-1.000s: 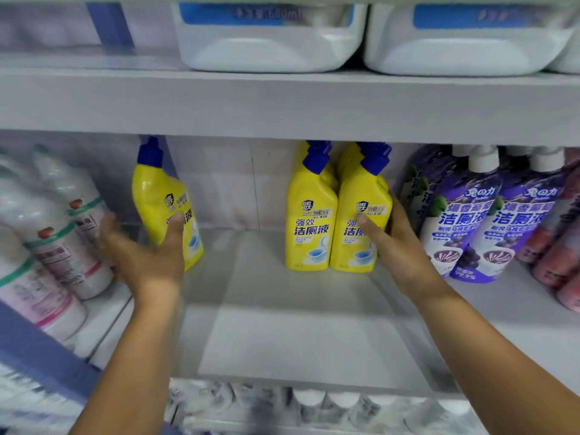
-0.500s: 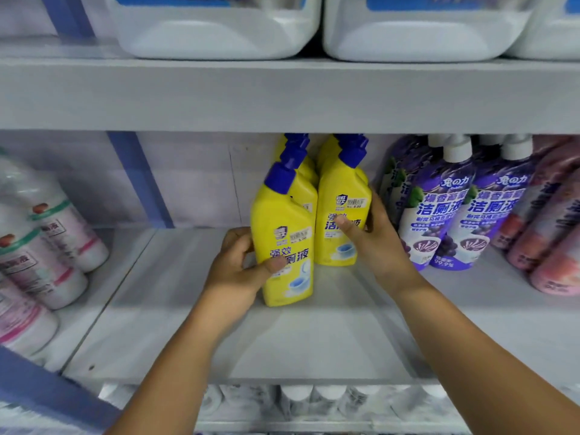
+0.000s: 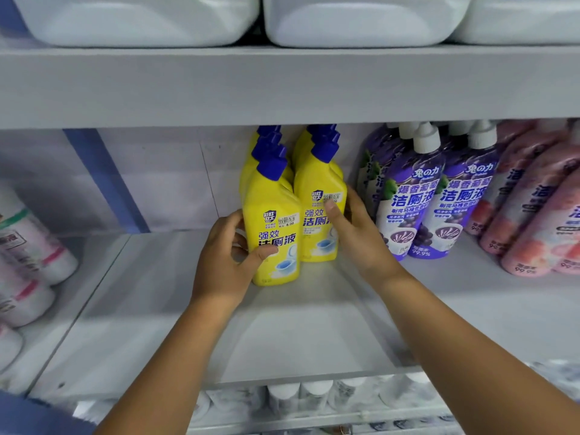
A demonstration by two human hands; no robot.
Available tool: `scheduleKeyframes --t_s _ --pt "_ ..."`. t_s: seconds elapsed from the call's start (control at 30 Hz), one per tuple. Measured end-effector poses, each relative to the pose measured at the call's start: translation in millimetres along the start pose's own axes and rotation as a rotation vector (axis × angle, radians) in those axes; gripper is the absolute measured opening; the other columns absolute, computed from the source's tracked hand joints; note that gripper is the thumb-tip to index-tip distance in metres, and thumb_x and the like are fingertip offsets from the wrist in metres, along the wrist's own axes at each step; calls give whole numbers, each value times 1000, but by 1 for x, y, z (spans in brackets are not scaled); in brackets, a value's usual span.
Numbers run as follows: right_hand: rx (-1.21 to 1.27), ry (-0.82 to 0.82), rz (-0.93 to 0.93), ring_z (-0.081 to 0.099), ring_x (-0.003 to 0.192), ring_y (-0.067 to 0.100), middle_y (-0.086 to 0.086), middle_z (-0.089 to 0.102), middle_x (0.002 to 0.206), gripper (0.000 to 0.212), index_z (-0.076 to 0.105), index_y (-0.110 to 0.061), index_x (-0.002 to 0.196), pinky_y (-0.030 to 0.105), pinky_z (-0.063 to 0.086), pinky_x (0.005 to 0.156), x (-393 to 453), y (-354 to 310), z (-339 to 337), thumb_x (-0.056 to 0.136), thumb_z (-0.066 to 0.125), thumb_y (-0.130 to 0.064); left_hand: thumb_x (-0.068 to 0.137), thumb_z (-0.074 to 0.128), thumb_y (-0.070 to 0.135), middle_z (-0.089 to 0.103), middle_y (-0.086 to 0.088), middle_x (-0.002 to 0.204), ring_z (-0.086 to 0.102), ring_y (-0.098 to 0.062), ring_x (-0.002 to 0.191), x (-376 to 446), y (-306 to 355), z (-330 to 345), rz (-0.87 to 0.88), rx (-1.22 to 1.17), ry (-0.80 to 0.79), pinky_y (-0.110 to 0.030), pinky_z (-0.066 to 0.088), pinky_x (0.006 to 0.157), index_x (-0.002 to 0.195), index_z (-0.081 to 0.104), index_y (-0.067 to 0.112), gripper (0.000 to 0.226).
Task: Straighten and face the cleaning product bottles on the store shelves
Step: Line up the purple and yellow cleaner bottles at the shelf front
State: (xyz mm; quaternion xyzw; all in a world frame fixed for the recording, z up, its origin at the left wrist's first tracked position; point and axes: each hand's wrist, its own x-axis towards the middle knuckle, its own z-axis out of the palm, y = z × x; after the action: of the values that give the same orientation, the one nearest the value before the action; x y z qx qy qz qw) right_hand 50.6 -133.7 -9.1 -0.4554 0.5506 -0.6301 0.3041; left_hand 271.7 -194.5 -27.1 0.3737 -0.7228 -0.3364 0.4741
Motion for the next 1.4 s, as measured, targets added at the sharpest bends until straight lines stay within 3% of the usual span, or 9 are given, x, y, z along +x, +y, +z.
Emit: scheduleKeyframes --t_s 0.13,0.23,0.3,0.37,0.5,1.07,1.17,1.27,1.4 --pt "49 37 111 61 118 -8 -17 62 135 58 46 -30 146 17 50 98 10 3 -3 99 45 -63 67 86 40 69 10 110 68 -9 99 1 -1 -7 -18 -93 -25 -26 56 84 120 54 44 62" --pt "165 117 153 68 110 -1 -8 69 128 51 55 -25 140 17 55 86 24 0 3 104 38 -57 84 64 55 67 7 119 64 -10 113 6 5 -12 -26 -206 105 -27 48 101 129 51 39 49" --pt "293 180 230 73 102 9 0 75 117 53 63 -21 132 31 59 89 37 -7 8 102 42 -59 98 33 69 59 3 142 53 -11 134 34 0 -11 -242 -440 161 -32 37 116 146 46 28 64" --pt "352 183 311 76 98 21 6 78 108 59 67 -18 125 38 60 88 47 -17 11 98 43 -65 92 29 81 45 1 158 41 -17 146 68 -2 -10 -488 -639 50 -40 27 124 156 38 22 88" --pt "331 190 350 75 99 26 10 78 107 63 69 -18 124 41 58 92 60 -24 13 95 44 -69 88 25 85 61 -10 143 57 -31 134 95 5 5 -595 -754 -217 -50 40 115 150 48 24 90" --pt "336 116 382 71 108 35 16 75 113 59 72 -21 116 51 55 99 61 -21 10 98 41 -68 100 27 69 80 -3 85 77 -20 77 93 14 17 -693 -671 -98 -42 57 82 113 65 25 59" --pt "258 151 388 74 101 30 12 78 105 58 71 -23 109 48 57 97 57 -24 12 97 40 -70 95 36 76 80 -4 93 76 -24 91 80 17 12 -664 -618 -57 -47 55 95 111 69 25 62" --pt "105 168 293 74 97 9 -2 77 103 59 68 -23 114 31 59 92 33 -18 6 98 36 -70 85 42 80 70 4 129 63 -15 123 40 10 5 -460 -392 64 -47 44 112 131 64 29 72" --pt "-184 71 -31 66 96 -12 -16 70 110 18 58 -28 120 9 51 83 -9 -12 3 102 58 -32 82 72 55 60 12 123 63 -6 105 -12 11 -1 -114 41 114 -32 56 85 124 56 36 49"
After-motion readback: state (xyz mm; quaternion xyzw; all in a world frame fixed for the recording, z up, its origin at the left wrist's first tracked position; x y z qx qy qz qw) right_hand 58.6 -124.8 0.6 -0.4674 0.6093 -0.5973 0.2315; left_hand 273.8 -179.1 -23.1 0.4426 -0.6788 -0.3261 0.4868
